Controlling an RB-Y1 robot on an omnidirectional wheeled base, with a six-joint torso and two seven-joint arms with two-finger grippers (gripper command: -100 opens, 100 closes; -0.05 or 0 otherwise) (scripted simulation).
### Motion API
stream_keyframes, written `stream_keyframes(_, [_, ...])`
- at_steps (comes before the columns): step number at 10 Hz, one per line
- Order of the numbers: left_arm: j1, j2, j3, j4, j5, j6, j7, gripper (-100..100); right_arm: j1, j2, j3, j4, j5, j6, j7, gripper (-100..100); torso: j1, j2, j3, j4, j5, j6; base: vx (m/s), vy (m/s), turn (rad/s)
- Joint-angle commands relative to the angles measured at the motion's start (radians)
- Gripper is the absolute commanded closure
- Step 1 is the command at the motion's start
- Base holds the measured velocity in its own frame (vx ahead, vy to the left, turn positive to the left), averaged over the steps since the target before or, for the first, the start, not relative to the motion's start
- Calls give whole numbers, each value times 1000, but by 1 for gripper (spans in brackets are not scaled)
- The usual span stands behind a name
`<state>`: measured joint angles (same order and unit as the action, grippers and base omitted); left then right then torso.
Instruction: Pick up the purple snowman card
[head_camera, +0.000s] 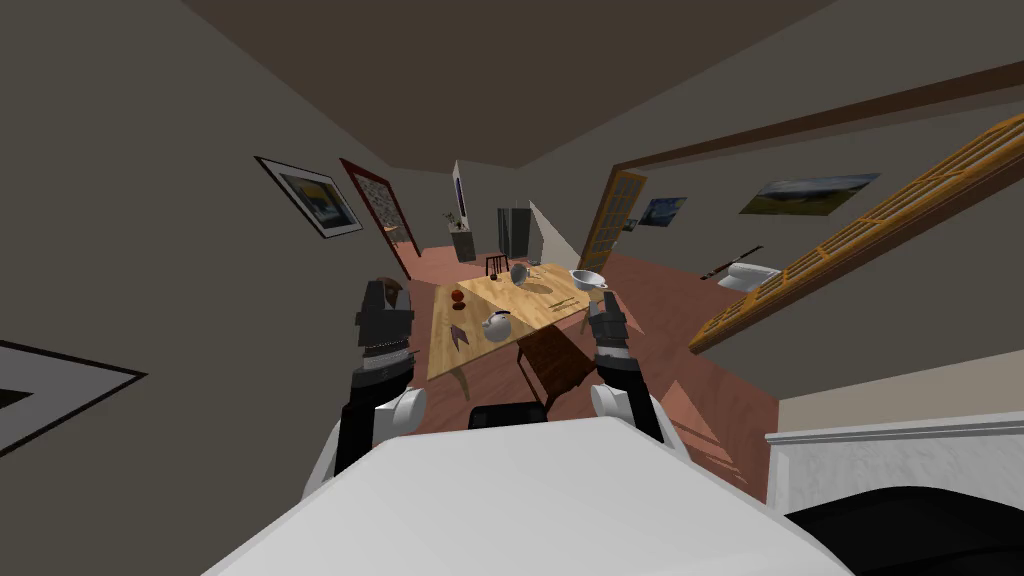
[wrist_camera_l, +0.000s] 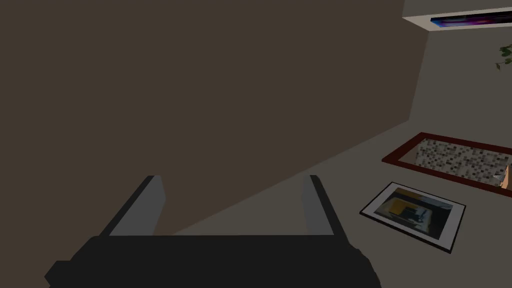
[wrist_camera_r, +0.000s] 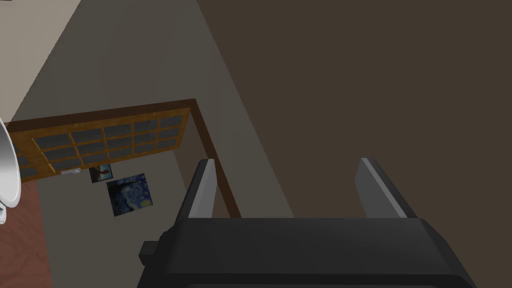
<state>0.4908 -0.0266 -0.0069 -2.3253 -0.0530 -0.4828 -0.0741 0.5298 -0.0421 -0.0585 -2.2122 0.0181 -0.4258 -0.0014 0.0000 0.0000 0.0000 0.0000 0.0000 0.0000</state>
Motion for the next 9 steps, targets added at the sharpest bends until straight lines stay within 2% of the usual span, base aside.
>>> stream_keyframes(1, [-13, 28, 1, 13, 1, 15, 4, -100, 0, 0, 0, 0, 0, 0, 0, 0, 0, 0, 0, 0, 0, 0, -16, 31, -27])
stream_keyframes(3, [-44, 71, 2, 42, 4, 49, 12, -100, 0, 0, 0, 0, 0, 0, 0, 0, 4, 1, 1, 0, 1, 0, -24, 82, -61])
stream_keyframes(6, [-121, 131, 5, 114, 11, 128, 33, -100, 0, 0, 0, 0, 0, 0, 0, 0, 10, 3, 2, 1, 2, 0, -55, 140, -100])
stream_keyframes(7, [-151, 147, 6, 145, 15, 154, 41, -100, 0, 0, 0, 0, 0, 0, 0, 0, 10, 3, 2, 1, 2, 0, -63, 177, -117])
stream_keyframes(8, [-153, 147, 6, 145, 15, 166, 41, -100, 0, 0, 0, 0, 0, 0, 0, 0, 12, 3, 2, 1, 3, 0, -28, 137, -45])
stream_keyframes(9, [-189, 161, 7, 179, 19, 203, 51, -100, 0, 0, 0, 0, 0, 0, 0, 0, 10, 2, 1, 0, 2, 0, -18, 123, -69])
